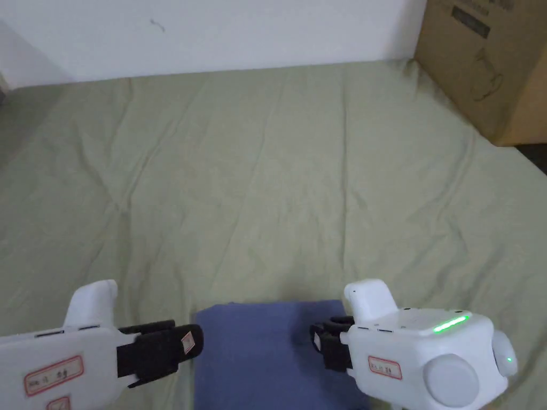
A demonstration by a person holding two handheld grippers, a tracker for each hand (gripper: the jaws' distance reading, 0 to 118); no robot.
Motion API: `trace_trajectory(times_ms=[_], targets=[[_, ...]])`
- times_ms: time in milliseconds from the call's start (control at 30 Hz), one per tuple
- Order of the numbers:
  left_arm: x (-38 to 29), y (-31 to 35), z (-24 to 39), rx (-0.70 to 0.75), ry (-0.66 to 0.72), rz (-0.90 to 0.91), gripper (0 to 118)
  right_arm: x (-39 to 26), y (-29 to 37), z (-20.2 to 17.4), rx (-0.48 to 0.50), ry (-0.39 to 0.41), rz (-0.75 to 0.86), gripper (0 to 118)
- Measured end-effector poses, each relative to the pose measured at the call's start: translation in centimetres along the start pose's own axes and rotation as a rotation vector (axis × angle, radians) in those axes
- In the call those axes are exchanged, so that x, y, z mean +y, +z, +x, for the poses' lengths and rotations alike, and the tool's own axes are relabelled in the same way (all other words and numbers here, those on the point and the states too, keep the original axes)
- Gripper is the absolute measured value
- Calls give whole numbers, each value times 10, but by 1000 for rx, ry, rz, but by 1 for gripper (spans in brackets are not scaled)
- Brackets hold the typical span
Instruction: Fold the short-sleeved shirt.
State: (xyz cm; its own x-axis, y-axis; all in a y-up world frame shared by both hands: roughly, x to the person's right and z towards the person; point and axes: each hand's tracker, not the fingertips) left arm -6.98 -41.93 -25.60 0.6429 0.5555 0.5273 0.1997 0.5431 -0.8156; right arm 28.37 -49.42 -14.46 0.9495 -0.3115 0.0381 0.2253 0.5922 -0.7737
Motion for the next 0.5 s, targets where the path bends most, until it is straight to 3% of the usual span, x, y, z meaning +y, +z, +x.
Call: trace_trajectory(times_ms=[67, 133, 167, 233, 267, 333, 433, 500], targets=[[-7, 4, -27, -27, 62, -4, 0, -7, -26, 13, -48, -36, -84, 0], [-11, 1, -52, -94, 146, -49, 0, -11, -15, 14, 28, -107, -25, 0], [-14, -3, -62, -145, 170, -38, 14, -9, -10, 14, 24, -127, -26, 0], [-15, -18, -81, -199, 201, -27, 76, -12, -10, 14, 13, -100, -30, 0], [-14, -28, -89, -219, 209, -66, 101, -12, -8, 13, 4, -68, -30, 0], [-13, -48, -99, -224, 219, -125, 104, -14, -7, 14, 4, -56, -30, 0], [-11, -82, -100, -226, 213, -161, 104, -16, -8, 21, 26, -120, -23, 0], [-10, -104, -95, -272, 222, -180, 104, -19, -9, 20, 23, -117, -13, 0]])
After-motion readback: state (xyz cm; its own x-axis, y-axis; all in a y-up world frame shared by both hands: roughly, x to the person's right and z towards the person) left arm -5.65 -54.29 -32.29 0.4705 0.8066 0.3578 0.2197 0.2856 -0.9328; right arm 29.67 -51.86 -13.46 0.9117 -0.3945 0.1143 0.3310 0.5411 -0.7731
